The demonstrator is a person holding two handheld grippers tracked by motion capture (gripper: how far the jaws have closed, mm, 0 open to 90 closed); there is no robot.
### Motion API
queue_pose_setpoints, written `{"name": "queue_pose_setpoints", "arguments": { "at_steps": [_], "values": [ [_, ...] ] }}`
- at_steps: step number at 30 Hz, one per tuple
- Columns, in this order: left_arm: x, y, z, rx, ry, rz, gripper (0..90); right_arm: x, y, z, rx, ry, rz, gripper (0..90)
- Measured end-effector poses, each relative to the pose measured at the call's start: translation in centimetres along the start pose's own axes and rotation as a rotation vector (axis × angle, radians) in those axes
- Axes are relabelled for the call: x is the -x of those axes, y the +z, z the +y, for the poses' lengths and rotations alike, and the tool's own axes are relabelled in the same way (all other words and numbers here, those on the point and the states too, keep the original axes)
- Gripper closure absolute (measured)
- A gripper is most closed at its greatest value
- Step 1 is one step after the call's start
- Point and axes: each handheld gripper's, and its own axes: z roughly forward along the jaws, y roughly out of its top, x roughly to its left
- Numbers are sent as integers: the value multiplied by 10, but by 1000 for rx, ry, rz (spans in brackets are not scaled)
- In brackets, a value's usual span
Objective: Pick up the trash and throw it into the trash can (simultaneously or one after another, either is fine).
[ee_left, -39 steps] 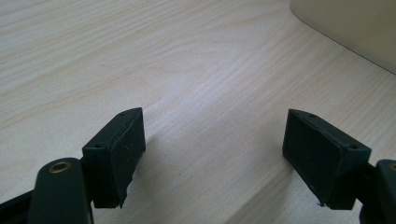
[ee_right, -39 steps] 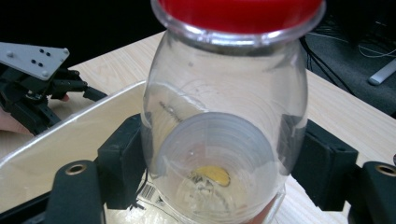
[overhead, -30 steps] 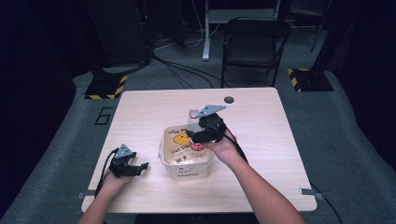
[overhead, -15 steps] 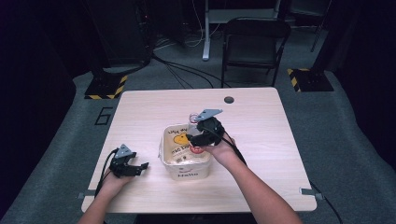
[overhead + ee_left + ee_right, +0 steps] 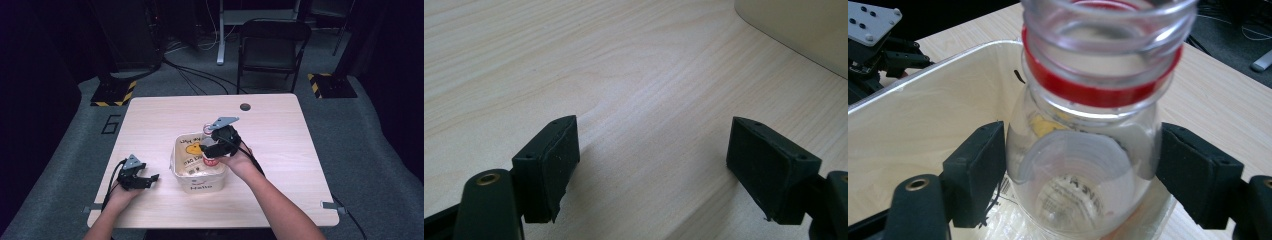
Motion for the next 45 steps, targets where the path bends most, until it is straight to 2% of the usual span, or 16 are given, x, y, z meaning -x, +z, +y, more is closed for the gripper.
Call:
{"name": "queue_pose_setpoints", "arguments": {
  "at_steps": [7,15,25,37,45],
  "values": [
    [0,0,0,-3,1,-2,212,4,-9,0,31,11,0,205],
    [0,0,0,-3,1,-2,212,6,-18,0,45,31,5,205],
    [0,0,0,-1,0,0,212,8,-33,-2,62,32,5,205],
    [0,0,0,0,0,1,212,17,-54,-10,96,59,-16,246],
    [0,0,0,0,0,0,212,25,-63,-19,98,76,-38,297]
  ]
}}
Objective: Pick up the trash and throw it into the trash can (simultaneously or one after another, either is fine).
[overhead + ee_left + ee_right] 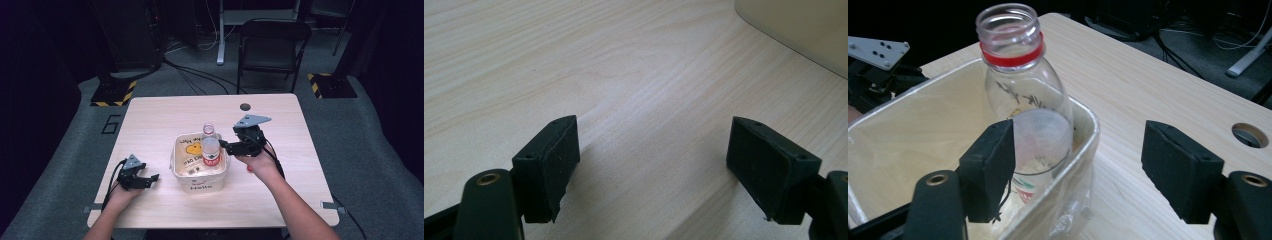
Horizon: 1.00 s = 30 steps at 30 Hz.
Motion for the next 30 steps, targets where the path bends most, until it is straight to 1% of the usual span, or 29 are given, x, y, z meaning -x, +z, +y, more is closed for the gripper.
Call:
{"name": "queue_pose_setpoints", "arguments": {
  "at_steps": [5,8,9,10,15,21,26,30],
  "values": [
    [0,0,0,0,0,0,212,4,-3,-7,-3,-7,-18,326],
    [0,0,0,0,0,0,212,8,-5,-13,-1,-1,-28,337],
    [0,0,0,0,0,0,212,8,-6,-14,-4,7,-31,339],
    [0,0,0,0,0,0,212,9,-6,-15,-4,0,-32,342],
    [0,0,0,0,0,0,212,12,-10,-24,-2,8,-41,363],
    [0,0,0,0,0,0,212,16,-10,-34,-8,27,-52,363],
    [0,0,0,0,0,0,212,17,-8,-42,-20,23,-61,369],
    [0,0,0,0,0,0,212,17,-7,-48,-29,26,-60,379]
  ]
}}
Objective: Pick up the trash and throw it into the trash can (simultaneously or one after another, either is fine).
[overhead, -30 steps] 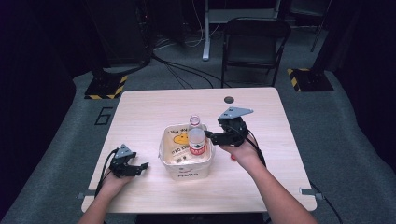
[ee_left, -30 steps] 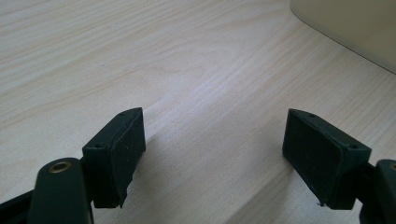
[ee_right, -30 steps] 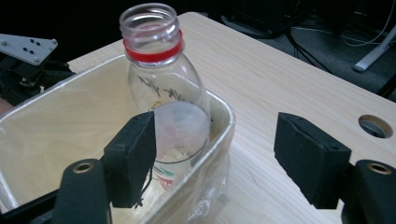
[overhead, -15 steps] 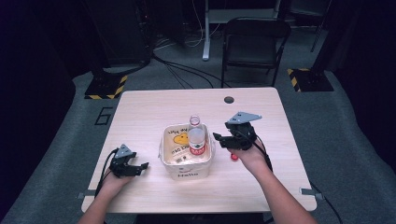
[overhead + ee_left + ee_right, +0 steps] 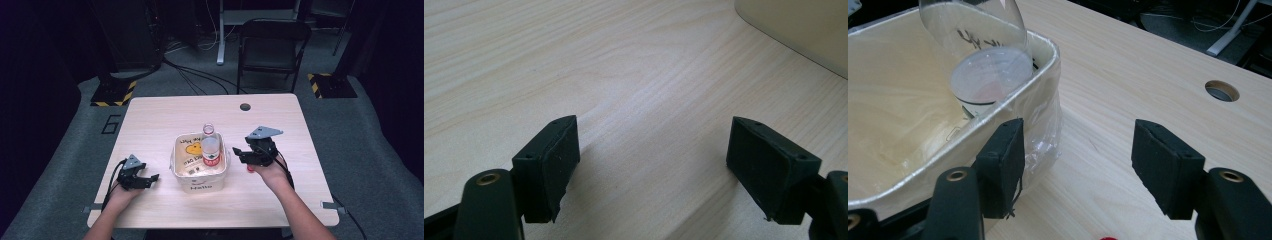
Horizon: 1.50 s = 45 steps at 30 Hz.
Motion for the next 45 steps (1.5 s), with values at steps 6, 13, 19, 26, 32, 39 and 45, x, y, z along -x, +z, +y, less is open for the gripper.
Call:
{"name": "queue_pose_setpoints", "arguments": {
  "at_steps": [6,13,19,26,32,39,45],
  "values": [
    [0,0,0,0,0,0,213,0,3,-10,-10,6,-3,401],
    [0,0,0,0,0,0,212,4,4,-21,-17,20,-8,422],
    [0,0,0,0,0,0,212,5,5,-31,-27,23,-15,436],
    [0,0,0,0,0,0,213,9,8,-44,-39,44,-23,452],
    [0,0,0,0,0,0,212,13,11,-55,-54,55,-34,458],
    [0,0,0,0,0,0,212,15,18,-68,-74,62,-53,457],
    [0,0,0,0,0,0,213,20,28,-76,-88,86,-65,469]
  ]
}}
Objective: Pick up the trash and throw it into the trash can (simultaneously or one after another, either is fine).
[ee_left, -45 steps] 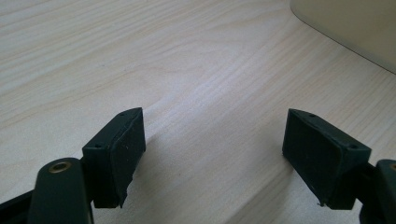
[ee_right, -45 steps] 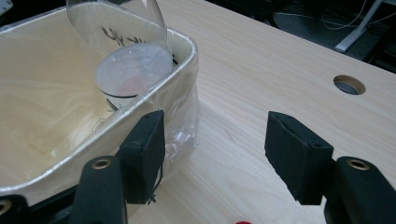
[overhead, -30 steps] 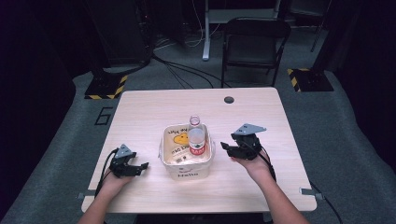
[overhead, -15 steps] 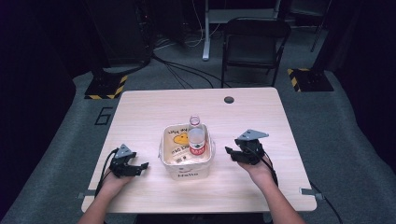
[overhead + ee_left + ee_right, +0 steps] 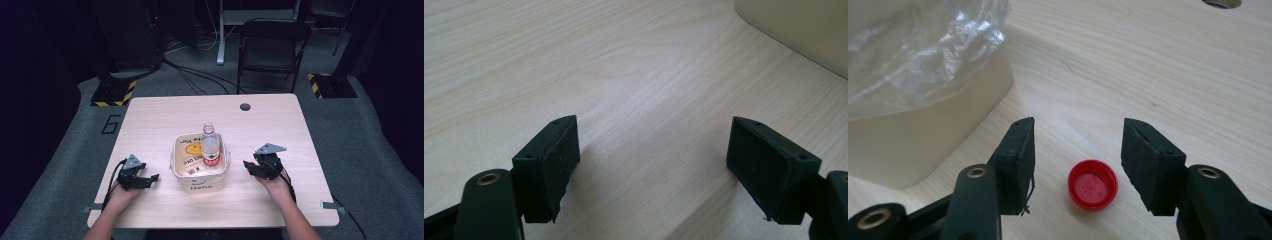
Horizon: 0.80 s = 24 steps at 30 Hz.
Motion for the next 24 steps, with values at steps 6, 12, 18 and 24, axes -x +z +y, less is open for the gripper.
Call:
{"name": "queue_pose_setpoints", "arguments": {
  "at_steps": [6,12,18,24],
  "values": [
    [0,0,0,0,0,0,212,4,8,-6,-22,16,-9,471],
    [0,0,0,0,0,0,213,8,13,-12,-39,28,-20,474],
    [0,0,0,0,0,0,213,14,18,-19,-45,60,-24,476],
    [0,0,0,0,0,0,213,13,23,-21,-58,66,-25,477]
  ]
}}
